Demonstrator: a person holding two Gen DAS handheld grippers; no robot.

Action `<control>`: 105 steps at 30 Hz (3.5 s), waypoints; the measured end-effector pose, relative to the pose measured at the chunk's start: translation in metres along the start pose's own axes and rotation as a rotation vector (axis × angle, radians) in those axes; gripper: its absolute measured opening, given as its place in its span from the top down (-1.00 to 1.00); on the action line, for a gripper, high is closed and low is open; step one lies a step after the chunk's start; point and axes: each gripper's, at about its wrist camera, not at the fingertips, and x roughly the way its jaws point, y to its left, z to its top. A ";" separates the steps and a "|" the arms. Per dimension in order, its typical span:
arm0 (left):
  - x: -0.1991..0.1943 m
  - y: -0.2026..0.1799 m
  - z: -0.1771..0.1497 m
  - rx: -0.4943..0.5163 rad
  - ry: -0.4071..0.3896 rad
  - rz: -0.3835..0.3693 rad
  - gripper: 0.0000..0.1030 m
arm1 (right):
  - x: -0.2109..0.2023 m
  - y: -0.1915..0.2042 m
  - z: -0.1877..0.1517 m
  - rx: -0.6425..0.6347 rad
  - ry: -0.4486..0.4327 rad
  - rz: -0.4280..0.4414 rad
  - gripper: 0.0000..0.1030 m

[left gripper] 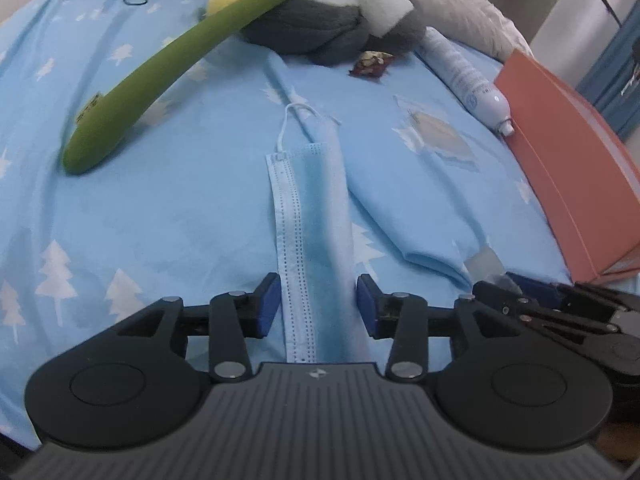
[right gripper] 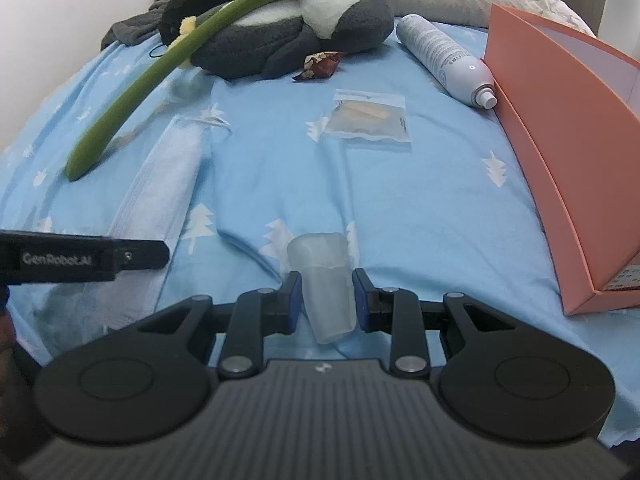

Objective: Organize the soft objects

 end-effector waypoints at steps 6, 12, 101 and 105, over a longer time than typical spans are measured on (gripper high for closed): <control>0.005 -0.009 0.004 0.073 0.024 0.015 0.42 | 0.003 0.009 0.005 0.004 0.027 -0.037 0.40; 0.003 -0.006 0.007 0.072 0.030 -0.018 0.87 | 0.002 0.008 0.006 0.043 0.021 -0.053 0.53; 0.054 -0.390 0.232 0.529 0.159 -0.343 0.25 | -0.105 -0.313 0.111 0.480 -0.049 -0.280 0.39; 0.023 -0.381 0.232 0.535 0.088 -0.361 0.25 | -0.127 -0.299 0.114 0.456 -0.107 -0.275 0.39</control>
